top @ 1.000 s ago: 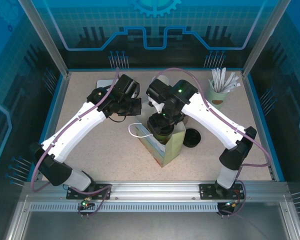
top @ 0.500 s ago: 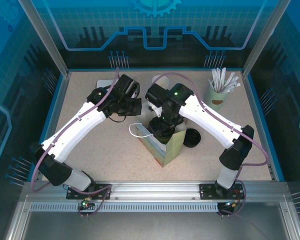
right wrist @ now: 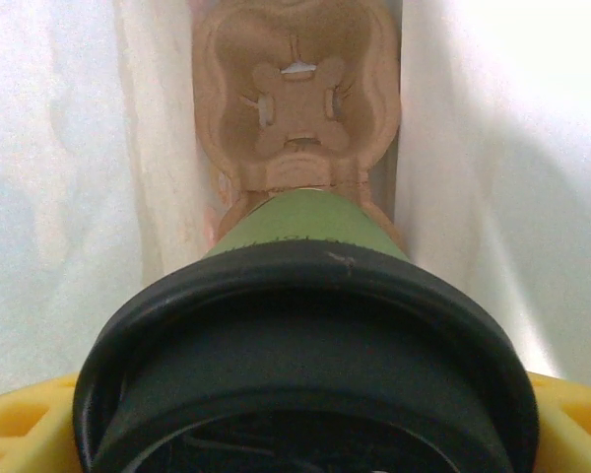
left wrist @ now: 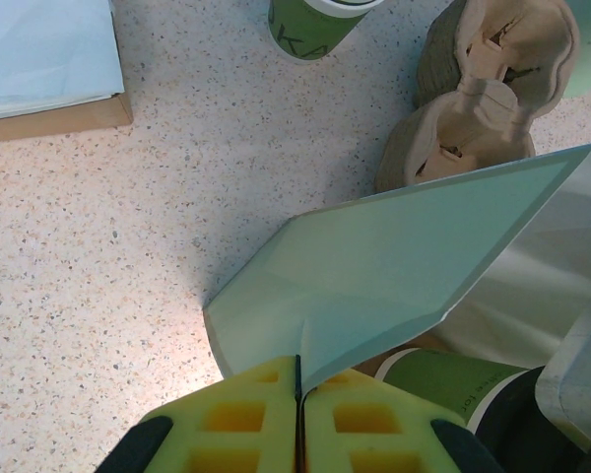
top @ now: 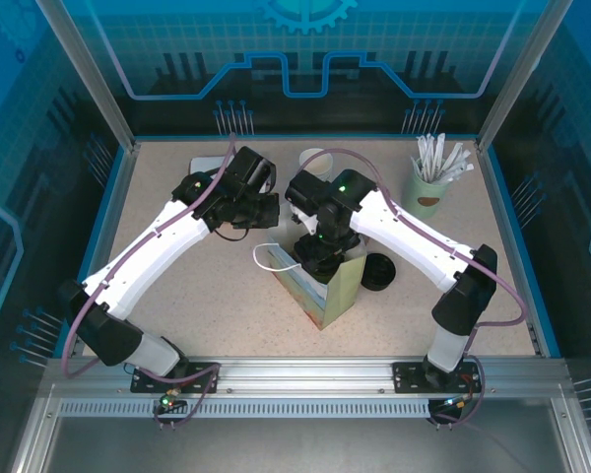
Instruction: Pack the takeout coffee
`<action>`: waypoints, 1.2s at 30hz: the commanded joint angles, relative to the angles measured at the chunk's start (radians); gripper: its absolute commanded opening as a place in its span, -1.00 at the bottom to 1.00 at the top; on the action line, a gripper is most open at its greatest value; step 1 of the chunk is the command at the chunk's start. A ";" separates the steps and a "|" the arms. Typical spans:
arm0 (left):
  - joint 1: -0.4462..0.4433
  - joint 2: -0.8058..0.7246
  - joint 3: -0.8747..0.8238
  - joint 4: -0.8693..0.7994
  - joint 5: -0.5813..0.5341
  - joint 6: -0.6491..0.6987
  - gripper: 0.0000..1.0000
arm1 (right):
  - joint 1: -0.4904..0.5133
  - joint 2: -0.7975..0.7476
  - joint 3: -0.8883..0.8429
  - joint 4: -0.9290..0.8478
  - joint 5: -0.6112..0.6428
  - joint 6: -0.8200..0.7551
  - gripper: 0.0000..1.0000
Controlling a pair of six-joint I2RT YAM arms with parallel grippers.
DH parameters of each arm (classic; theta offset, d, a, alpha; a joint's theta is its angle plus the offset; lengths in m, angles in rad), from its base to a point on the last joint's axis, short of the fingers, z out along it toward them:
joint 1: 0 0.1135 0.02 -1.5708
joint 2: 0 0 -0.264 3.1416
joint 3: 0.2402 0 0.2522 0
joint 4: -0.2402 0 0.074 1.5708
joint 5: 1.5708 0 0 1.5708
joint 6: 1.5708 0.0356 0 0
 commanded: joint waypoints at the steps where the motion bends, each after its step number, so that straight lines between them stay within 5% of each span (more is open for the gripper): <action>1: -0.003 0.010 0.010 -0.002 -0.007 0.019 -0.82 | -0.010 0.003 -0.012 0.015 0.014 -0.006 0.53; 27: -0.001 0.023 0.031 -0.029 -0.043 0.012 -0.82 | -0.006 -0.077 -0.193 0.067 0.019 -0.005 0.52; 36: -0.002 0.032 0.038 -0.028 -0.023 0.017 -0.82 | -0.011 -0.015 -0.119 0.082 0.014 -0.001 0.52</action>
